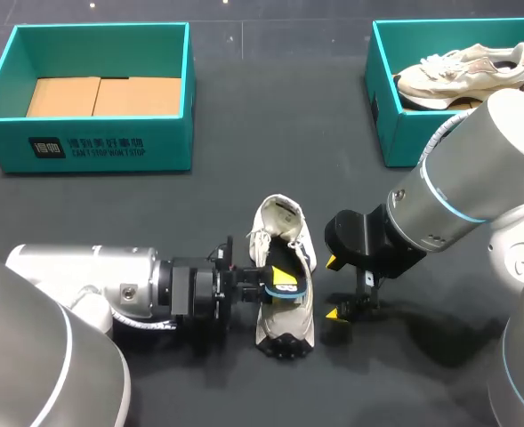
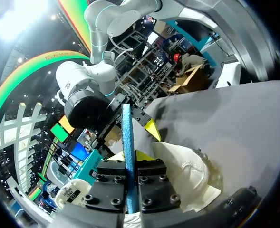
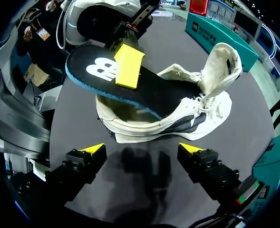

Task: Take the shoe out of the shoebox, open the shoe tongue, remove and reinsert the insole, then place the shoe into the shoebox

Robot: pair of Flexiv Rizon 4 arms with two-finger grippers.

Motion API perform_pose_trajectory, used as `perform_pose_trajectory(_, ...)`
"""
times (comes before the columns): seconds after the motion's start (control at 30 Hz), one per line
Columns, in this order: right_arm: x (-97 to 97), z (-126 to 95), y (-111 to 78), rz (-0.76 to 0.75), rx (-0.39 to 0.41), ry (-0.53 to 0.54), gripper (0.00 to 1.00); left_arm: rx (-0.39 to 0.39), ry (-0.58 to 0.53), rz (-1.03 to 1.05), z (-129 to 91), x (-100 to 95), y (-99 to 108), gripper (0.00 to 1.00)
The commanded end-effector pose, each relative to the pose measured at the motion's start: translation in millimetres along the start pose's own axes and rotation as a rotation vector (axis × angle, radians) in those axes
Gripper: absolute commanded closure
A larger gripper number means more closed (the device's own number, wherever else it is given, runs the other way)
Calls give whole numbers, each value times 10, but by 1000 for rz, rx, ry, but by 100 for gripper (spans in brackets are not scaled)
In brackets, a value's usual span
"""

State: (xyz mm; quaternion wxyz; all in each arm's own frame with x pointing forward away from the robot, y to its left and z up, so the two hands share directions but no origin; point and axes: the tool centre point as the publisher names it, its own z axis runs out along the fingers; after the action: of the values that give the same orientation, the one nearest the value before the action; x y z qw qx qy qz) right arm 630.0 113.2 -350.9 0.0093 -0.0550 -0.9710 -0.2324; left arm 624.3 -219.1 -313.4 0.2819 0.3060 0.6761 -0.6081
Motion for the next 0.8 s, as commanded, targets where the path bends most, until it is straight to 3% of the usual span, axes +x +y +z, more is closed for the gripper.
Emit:
perform_pose_trajectory(0.03, 20, -1, -11, 0, -1, -4, 0, 0, 0, 11, 28, 12, 100, 100)
perform_pose_trajectory(0.43, 20, -1, -11, 0, -1, -4, 0, -57, 3, 6, 91, 19, 410, 100)
perform_pose_trajectory(0.63, 20, -1, -11, 0, -1, -4, 0, -84, 2, 12, 109, 31, 453, 100)
perform_pose_trajectory(0.8, 20, -1, -11, 0, -1, -4, 0, -70, -1, 4, 93, 23, 370, 100)
